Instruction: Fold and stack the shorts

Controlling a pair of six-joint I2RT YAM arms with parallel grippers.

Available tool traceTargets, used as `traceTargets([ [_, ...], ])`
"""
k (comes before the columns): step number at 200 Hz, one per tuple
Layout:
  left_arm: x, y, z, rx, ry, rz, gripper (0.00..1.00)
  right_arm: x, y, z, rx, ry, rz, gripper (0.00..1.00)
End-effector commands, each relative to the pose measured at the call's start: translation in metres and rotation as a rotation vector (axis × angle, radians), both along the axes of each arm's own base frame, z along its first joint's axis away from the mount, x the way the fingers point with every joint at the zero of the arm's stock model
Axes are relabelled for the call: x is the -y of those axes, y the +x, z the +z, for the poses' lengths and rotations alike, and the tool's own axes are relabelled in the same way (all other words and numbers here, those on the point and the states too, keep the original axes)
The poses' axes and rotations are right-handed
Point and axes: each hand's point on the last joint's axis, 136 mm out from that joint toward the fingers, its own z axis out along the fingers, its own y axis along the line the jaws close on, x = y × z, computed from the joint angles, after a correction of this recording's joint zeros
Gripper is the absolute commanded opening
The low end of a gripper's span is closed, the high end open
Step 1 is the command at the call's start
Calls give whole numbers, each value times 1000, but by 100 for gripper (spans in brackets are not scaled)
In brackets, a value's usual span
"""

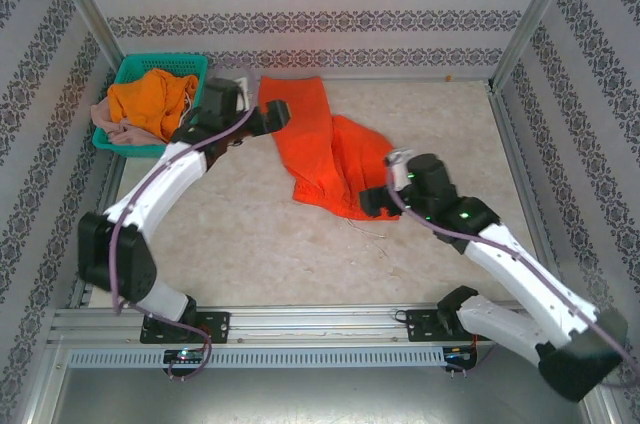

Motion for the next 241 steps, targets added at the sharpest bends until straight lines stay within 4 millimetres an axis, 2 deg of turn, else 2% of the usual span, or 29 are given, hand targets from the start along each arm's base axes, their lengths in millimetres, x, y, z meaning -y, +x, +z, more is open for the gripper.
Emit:
traceTargets([
  [1,-25,-9,-6,26,-71,76,100,-30,8,-2,79,-207,78,96],
  [23,-57,-31,-38,-30,-145,152,100,-83,15,-19,37,-266,151,95],
  [43,-84,-52,-57,-63,-184,219,100,-126,24,-36,-19,-302,165,91],
  [58,-95,-68,-65,-71,-186,246,100,-147,33,-54,-76,-326,135,87],
  [74,-100,-82,-67,-63,-181,253,100,-159,43,-75,-143,-357,89,84],
  [106,-103,-99,-74,-65,-180,257,100,-167,63,-113,-228,-447,1,78],
  [141,-101,-106,-81,-79,-192,244,100,-165,81,-141,-316,-406,-102,69],
  [197,-97,-108,-85,-76,-220,237,100,-176,98,-161,-362,-364,-130,57],
  [241,-96,-110,-91,-85,-226,234,100,-171,94,-180,-416,-390,-142,49],
])
